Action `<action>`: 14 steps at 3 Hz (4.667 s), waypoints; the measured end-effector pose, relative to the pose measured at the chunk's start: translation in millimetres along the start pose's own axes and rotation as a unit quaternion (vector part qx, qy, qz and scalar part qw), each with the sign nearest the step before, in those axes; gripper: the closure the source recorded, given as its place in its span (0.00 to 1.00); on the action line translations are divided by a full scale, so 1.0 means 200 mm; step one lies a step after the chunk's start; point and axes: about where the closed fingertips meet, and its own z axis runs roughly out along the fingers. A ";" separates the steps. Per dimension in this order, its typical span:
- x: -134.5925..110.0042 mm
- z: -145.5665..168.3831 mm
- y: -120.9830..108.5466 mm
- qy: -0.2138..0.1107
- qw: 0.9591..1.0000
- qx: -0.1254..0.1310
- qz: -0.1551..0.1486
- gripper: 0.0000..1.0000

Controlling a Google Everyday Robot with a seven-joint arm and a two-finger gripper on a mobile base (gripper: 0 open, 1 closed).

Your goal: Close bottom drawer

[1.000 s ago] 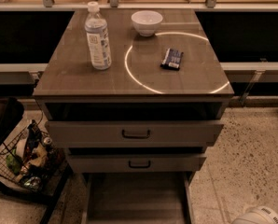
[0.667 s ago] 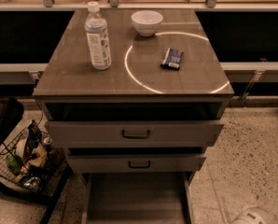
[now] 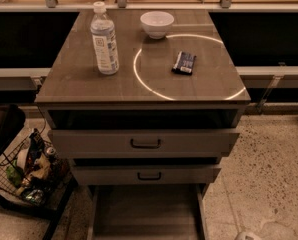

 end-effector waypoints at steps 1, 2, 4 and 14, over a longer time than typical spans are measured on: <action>-0.05 0.17 -0.05 0.001 1.000 0.006 -0.017 1.00; -0.12 0.31 -0.09 -0.004 0.999 0.010 -0.030 1.00; -0.29 0.50 -0.16 -0.014 0.999 0.016 -0.026 1.00; -1.18 0.70 -1.18 -0.071 0.967 0.166 -0.182 1.00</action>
Offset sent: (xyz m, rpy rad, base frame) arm 0.0171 0.0496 -0.0996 0.0273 -0.0451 0.0874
